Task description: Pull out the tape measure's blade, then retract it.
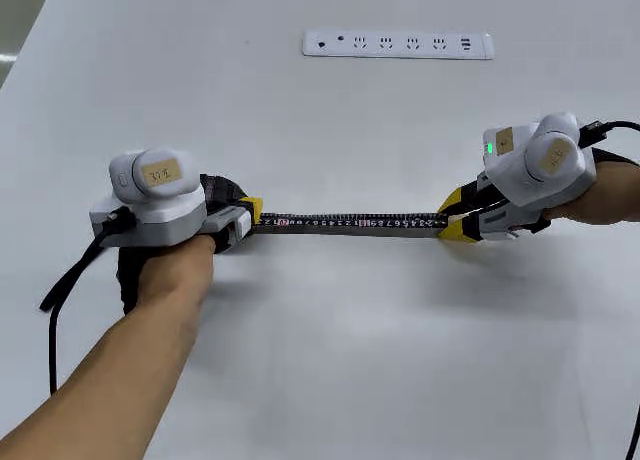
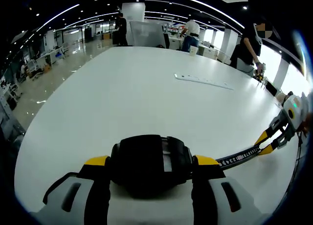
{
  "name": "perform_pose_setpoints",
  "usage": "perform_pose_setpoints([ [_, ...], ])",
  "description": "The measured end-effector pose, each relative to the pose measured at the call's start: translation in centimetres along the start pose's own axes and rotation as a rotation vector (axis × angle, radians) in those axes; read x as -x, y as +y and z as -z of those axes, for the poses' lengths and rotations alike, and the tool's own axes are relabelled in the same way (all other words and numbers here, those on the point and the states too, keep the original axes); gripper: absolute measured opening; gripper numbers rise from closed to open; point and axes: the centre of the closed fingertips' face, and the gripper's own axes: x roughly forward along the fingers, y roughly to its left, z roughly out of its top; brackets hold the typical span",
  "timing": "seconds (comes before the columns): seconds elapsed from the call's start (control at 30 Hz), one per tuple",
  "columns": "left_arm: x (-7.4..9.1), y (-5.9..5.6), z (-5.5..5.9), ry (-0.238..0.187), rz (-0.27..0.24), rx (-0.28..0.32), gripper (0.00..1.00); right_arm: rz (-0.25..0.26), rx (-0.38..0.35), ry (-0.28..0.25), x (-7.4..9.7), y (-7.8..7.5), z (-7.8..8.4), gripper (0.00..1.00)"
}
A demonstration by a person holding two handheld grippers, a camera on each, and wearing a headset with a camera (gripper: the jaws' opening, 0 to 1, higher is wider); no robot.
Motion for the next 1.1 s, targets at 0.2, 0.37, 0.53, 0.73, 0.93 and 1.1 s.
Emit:
perform_pose_setpoints([
  [0.2, 0.05, -0.04, 0.02, 0.007, -0.002, 0.001, 0.63, 0.0, -0.006, -0.003, 0.01, -0.01, 0.01, 0.1],
  [0.37, -0.01, 0.05, -0.02, 0.007, -0.003, -0.002, 0.63, 0.001, -0.007, -0.003, 0.02, -0.03, 0.03, 0.1],
  [0.53, 0.08, -0.11, 0.08, 0.014, -0.005, -0.007, 0.62, 0.002, -0.005, 0.003, 0.02, -0.02, 0.11, 0.1],
  [0.73, 0.14, -0.11, 0.11, 0.02, -0.008, -0.017, 0.61, 0.002, -0.008, 0.004, 0.04, 0.0, 0.13, 0.1],
  [0.93, 0.12, -0.1, 0.18, 0.026, -0.004, -0.027, 0.59, 0.002, -0.009, 0.006, 0.05, -0.01, 0.13, 0.1],
  [1.1, 0.16, -0.05, 0.2, 0.025, -0.004, -0.028, 0.59, 0.003, -0.009, 0.008, 0.07, -0.04, 0.15, 0.1],
])
